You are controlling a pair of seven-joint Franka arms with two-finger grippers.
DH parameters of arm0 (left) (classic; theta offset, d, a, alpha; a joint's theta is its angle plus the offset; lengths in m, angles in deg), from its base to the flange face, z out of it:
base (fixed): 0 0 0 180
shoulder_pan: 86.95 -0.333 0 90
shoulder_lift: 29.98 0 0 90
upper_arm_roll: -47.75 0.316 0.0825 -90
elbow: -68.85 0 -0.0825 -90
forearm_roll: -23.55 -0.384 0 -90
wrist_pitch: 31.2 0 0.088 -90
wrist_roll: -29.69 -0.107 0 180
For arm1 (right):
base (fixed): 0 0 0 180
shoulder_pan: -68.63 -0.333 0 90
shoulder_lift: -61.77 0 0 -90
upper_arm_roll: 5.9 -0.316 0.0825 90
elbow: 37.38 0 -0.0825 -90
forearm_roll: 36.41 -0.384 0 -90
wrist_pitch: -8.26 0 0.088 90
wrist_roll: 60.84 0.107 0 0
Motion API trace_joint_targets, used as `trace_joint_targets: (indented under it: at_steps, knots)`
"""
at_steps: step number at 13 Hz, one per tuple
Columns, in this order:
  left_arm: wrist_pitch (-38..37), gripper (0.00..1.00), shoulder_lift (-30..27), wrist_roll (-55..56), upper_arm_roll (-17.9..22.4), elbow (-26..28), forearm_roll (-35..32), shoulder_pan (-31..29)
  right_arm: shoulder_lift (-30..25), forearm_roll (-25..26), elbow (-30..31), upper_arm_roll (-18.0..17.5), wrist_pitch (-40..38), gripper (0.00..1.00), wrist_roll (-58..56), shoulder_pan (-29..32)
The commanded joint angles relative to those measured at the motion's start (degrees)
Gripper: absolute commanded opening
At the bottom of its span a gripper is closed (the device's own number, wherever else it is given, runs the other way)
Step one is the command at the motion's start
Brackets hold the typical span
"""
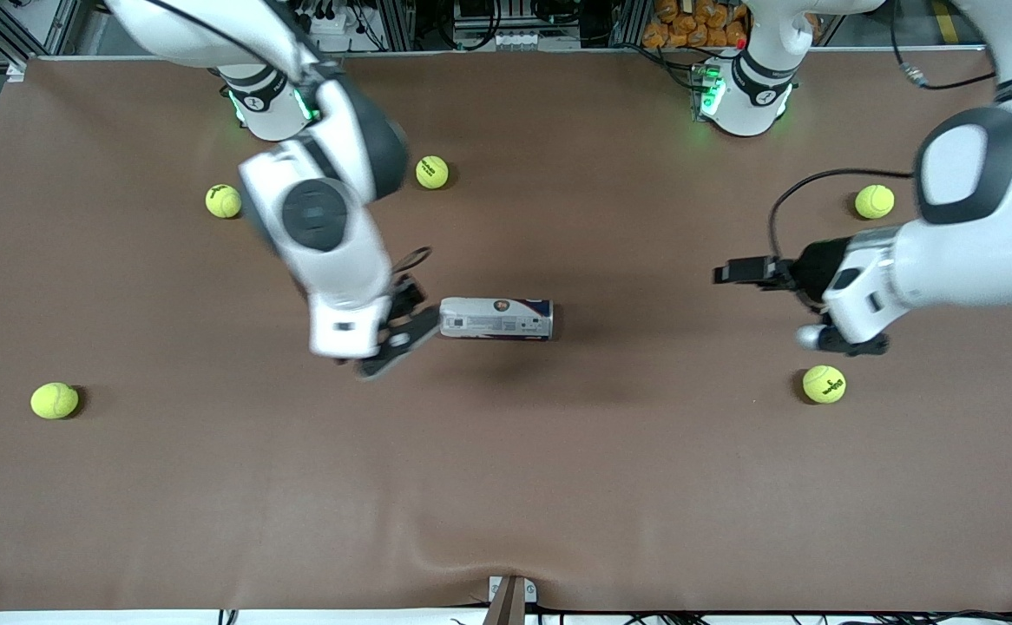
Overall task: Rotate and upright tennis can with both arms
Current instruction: 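Retract the right gripper while the left gripper approaches the can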
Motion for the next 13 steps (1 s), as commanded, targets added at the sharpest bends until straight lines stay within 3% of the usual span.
trace_joint_targets:
  at_steps: [1, 3, 5, 9, 13]
  knots:
    - [7.04, 1.00, -0.87, 0.31, 0.00, 6.48, 4.84, 1.89, -5.64, -5.98, 1.37, -0.82, -7.25, 1.00, 1.48, 8.62]
    - [9.26, 1.00, -0.61, 0.23, -0.35, 8.69, 8.45, 3.39, -9.95, -5.90, 1.72, 0.40, -12.55, 1.00, 1.13, 11.90]
    - [11.02, 1.00, -0.61, -0.38, -0.53, 11.68, 11.53, 3.83, -14.25, -6.08, 1.72, 5.92, -18.60, 1.00, 1.39, 12.08]
    - [19.27, 1.00, -1.22, -1.00, -3.69, 18.88, 17.76, 4.10, -17.96, -10.63, 0.58, 17.78, -21.79, 1.00, 0.86, 10.51]
    - [22.09, 1.00, -1.14, -3.63, -4.14, 22.58, 24.62, 4.18, -22.09, -11.79, -2.59, 18.52, -27.32, 1.00, 1.31, 13.65]
